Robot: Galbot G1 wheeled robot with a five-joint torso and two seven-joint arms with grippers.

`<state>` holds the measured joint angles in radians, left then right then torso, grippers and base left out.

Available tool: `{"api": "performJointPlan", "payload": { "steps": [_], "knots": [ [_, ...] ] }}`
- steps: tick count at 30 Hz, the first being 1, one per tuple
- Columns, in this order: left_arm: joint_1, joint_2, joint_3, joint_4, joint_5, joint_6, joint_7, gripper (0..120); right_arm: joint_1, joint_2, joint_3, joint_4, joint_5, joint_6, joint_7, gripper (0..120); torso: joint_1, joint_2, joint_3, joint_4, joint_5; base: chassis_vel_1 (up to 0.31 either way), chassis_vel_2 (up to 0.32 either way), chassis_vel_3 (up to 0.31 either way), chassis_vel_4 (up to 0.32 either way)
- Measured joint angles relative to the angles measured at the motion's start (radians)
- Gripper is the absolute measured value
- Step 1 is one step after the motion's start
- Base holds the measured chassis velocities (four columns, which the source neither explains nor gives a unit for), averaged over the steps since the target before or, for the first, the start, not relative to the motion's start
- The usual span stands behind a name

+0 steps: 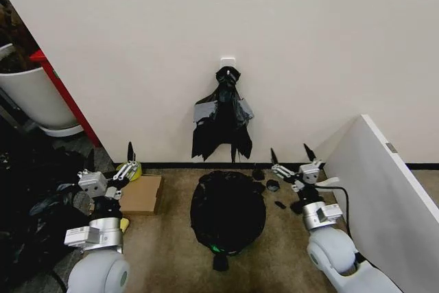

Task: Place the garbage bag over the trash bin.

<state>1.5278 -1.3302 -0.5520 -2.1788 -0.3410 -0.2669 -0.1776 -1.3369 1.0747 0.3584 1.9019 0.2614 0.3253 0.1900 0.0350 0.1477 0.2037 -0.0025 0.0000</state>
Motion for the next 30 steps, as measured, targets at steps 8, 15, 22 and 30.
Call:
{"api": "performJointPlan", "payload": {
  "steps": [8, 15, 22, 30],
  "knots": [
    [-0.028, 0.025, 0.004, 0.059, -0.051, -0.031, 0.109, 100, -0.012, 0.037, 0.136, -0.071, 0.117, 0.148, -0.246, 100, 0.0, 0.0, 0.0, 0.0002, -0.0001, 0.0, 0.0, 0.0, 0.0],
    [-0.04, 0.02, 0.008, 0.09, -0.064, -0.044, 0.123, 100, -0.013, 0.067, 0.16, -0.127, 0.148, 0.181, -0.323, 100, 0.0, 0.0, 0.0, 0.0001, 0.0001, 0.0, 0.0, 0.0, 0.0],
    [-0.026, 0.015, -0.009, 0.067, -0.08, -0.038, 0.094, 100, -0.019, 0.075, 0.178, -0.121, 0.149, 0.203, -0.379, 100, 0.0, 0.0, 0.0, 0.0001, -0.0001, 0.0, 0.0, 0.0, 0.0],
    [-0.016, 0.017, 0.0, 0.051, -0.06, -0.043, 0.089, 100, -0.045, 0.086, 0.189, -0.074, 0.114, 0.207, -0.38, 100, 0.0, 0.0, 0.0, 0.0, -0.0001, 0.0, 0.0, 0.0, 0.0]
  ]
}}
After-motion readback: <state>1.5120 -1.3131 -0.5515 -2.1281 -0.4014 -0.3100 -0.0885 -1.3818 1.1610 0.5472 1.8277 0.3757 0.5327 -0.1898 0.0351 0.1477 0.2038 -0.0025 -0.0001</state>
